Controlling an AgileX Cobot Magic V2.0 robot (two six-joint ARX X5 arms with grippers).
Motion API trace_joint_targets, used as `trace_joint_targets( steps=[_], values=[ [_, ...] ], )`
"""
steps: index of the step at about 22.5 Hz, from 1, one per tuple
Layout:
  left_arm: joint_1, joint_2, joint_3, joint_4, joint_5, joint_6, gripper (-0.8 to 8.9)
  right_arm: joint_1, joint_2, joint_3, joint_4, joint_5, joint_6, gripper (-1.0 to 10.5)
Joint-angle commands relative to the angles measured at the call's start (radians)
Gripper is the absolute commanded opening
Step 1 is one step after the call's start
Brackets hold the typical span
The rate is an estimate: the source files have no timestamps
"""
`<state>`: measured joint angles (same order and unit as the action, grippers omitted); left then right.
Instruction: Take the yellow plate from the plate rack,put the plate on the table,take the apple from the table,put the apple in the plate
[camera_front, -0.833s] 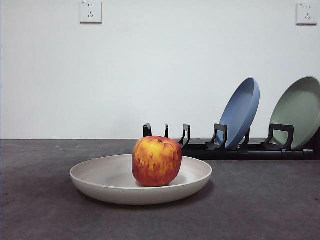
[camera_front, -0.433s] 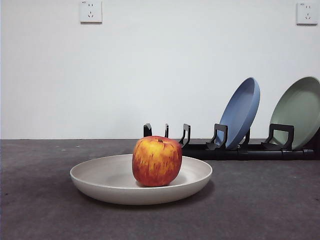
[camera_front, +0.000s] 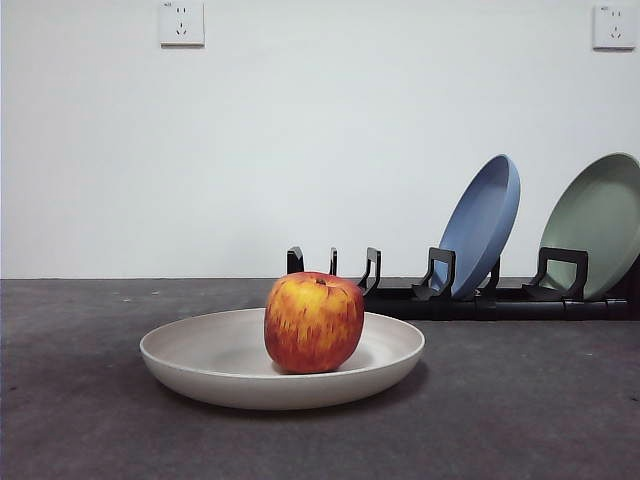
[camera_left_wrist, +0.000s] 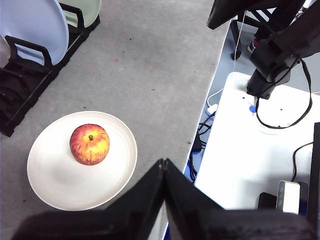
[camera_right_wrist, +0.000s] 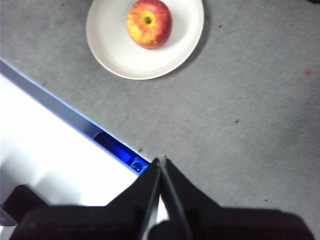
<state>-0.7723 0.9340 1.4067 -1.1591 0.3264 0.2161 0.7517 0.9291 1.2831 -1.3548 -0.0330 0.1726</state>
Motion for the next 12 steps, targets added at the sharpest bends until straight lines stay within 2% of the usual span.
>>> trace_joint_targets(
  steps=[1, 3, 6, 12],
  values=[
    [0.002, 0.003, -0.001, 0.001, 0.002, -0.005, -0.04, 0.002, 0.003, -0.007, -0.023, 0.025, 0.008, 0.0],
    [0.002, 0.007, 0.003, 0.002, -0.043, 0.033, -0.04, 0.002, 0.004, -0.007, -0.023, 0.054, 0.008, 0.0],
    [0.002, 0.013, 0.003, 0.000, -0.090, 0.031, -0.04, 0.002, 0.004, -0.007, -0.023, 0.089, 0.008, 0.0],
    [-0.006, 0.018, 0.003, 0.034, -0.124, 0.047, -0.04, 0.001, 0.004, -0.007, -0.023, 0.103, 0.008, 0.0]
  ],
)
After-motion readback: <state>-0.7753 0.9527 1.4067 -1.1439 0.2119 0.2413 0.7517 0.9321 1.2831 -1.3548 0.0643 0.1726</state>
